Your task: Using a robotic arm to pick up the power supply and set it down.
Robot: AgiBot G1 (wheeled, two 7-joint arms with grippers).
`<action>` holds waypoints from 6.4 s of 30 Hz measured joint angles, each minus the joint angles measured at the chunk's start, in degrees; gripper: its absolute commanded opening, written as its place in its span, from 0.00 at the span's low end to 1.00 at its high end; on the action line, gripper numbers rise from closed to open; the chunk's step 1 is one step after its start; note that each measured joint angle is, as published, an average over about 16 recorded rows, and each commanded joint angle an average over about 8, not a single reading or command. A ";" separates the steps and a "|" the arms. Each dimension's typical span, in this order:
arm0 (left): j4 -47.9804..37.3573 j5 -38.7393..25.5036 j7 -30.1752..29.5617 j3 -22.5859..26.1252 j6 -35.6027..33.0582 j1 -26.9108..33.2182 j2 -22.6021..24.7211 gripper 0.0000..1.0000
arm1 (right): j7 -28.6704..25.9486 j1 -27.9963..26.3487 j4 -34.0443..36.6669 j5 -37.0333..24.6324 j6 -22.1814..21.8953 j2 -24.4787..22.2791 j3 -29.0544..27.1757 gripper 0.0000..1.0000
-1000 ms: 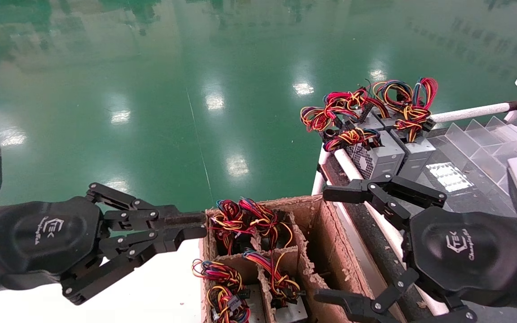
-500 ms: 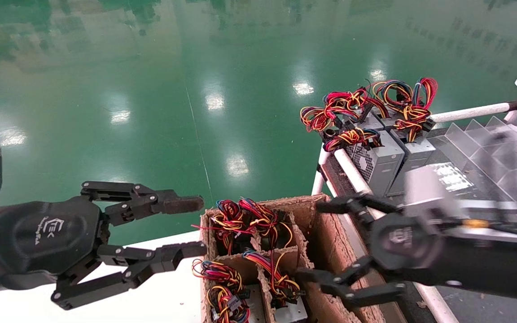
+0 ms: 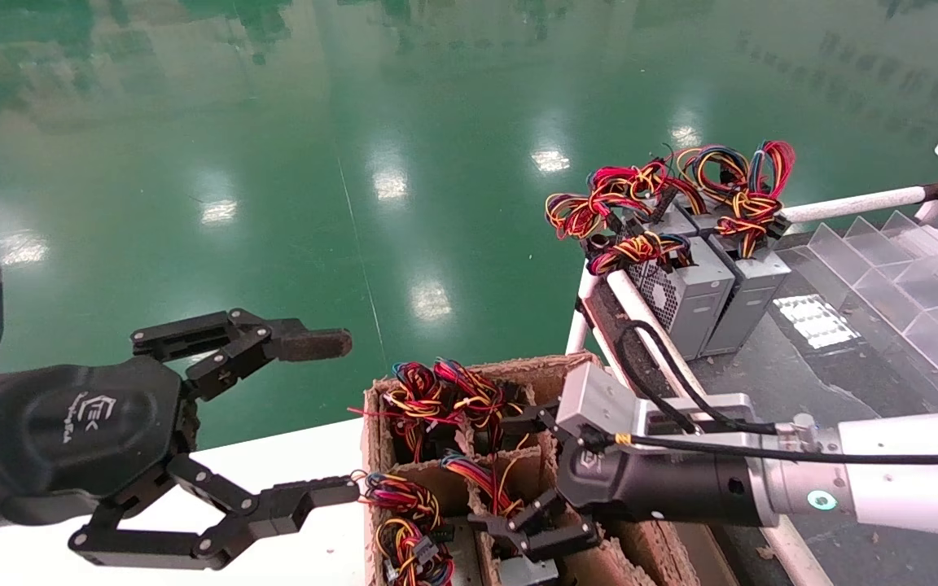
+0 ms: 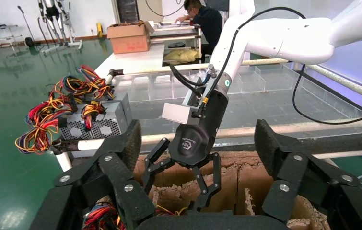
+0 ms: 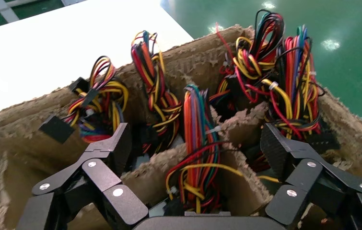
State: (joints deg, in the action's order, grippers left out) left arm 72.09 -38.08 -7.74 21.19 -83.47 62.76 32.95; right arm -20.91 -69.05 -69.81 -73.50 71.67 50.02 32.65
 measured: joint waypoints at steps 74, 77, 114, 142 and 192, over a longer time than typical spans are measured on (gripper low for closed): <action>0.00 0.02 0.01 0.03 0.01 0.01 -0.01 1.00 | 10.84 7.30 -1.44 29.21 -2.47 -17.20 -26.23 0.00; 0.00 0.02 0.01 0.03 0.01 0.01 -0.01 1.00 | 12.49 7.74 0.24 29.20 -2.75 -18.74 -27.60 0.00; 0.00 0.03 0.02 0.04 0.02 0.01 -0.02 1.00 | 26.40 -4.92 26.85 9.33 -16.52 -12.92 -22.01 0.00; 0.00 0.03 0.02 0.05 0.02 0.01 -0.02 1.00 | 39.30 -22.87 54.18 4.26 -12.45 -1.14 -17.69 1.00; -0.03 0.05 0.04 0.06 0.04 0.01 -0.03 1.00 | 32.50 -15.80 40.36 16.90 -2.50 -6.04 -19.68 1.00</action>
State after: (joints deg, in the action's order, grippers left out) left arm 72.07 -38.03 -7.70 21.25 -83.43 62.76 32.91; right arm 11.59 -84.84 -29.45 -56.59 69.16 43.98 12.97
